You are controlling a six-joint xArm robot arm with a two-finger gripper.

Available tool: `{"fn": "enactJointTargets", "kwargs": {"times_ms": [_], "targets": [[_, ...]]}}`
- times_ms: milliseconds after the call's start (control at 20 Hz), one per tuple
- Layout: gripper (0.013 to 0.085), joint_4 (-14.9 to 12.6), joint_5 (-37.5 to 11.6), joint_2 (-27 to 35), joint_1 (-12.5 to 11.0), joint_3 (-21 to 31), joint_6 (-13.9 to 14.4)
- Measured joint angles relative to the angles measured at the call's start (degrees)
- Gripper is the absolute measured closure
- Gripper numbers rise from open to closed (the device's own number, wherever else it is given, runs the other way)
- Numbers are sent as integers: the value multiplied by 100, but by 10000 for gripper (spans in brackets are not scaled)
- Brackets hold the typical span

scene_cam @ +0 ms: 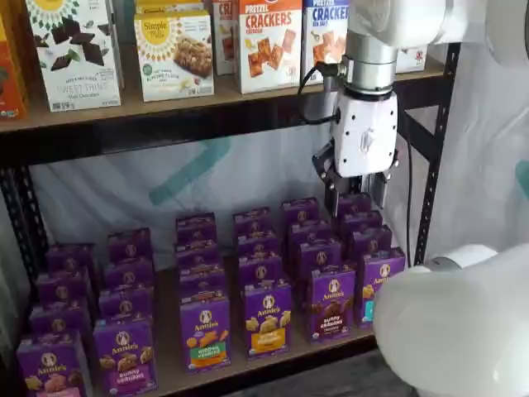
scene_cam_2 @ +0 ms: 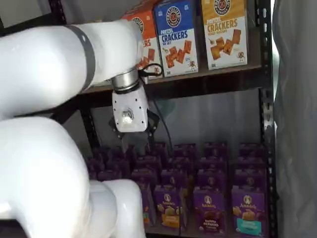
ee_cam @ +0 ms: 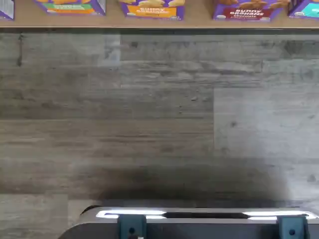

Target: Pick up the purple box with a brown patch in the center, on the bottom shelf, the fifth box from the left

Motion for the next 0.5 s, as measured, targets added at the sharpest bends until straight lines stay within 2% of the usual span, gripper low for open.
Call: {"fn": "enactJointTargets", "kwargs": {"times_ms": [50,100,150,300,500], "targets": [[130,-74,25,17,42,-14,53],[130,-355,113,86,204,-67,234],[130,-430,130,107,238,-77,281],[130,-440,95,164,206,-73,264],[130,-373,-203,214,125,54,189]]}}
